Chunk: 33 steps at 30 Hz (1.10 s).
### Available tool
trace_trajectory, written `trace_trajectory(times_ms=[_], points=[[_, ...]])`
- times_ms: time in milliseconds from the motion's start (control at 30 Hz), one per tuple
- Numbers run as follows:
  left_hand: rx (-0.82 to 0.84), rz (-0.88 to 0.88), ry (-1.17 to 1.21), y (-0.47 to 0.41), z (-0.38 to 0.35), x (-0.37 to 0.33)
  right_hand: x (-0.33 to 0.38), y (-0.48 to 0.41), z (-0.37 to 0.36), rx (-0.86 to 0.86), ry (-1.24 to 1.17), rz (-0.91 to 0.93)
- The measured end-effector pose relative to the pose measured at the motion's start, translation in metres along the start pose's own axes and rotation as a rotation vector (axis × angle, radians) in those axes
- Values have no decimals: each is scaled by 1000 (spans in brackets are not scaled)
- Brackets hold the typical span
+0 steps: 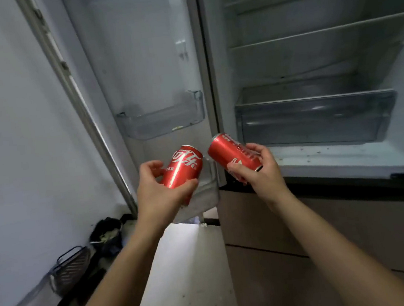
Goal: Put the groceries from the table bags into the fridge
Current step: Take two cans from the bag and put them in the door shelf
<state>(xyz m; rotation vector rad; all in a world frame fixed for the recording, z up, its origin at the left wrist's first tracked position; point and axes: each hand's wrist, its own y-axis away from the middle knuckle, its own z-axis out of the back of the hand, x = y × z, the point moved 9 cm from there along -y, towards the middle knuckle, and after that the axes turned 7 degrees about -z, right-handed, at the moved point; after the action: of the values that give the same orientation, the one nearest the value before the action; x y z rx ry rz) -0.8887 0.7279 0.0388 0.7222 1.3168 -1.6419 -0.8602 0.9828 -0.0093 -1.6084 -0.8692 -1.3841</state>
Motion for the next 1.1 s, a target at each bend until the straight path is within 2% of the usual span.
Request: trace_trajectory(times_ms=[133, 267, 500, 633, 800, 1100], points=[[-59, -29, -354, -14, 21, -3, 14, -25, -30, 78, 153, 34], [-60, -93, -488, -28, 29, 2, 24, -45, -50, 127, 357, 121], [-78, -160, -433, -40, 17, 15, 36, -62, -76, 155, 587, 208], [38, -236, -534, -47, -5, 28, 28, -66, -89, 230, 785, 218], [141, -252, -574, -55, -22, 47, 14, -65, -103, 288, 897, 248], [192, -286, -630, -64, -28, 61, 1, -64, -109, 277, 1059, 323]])
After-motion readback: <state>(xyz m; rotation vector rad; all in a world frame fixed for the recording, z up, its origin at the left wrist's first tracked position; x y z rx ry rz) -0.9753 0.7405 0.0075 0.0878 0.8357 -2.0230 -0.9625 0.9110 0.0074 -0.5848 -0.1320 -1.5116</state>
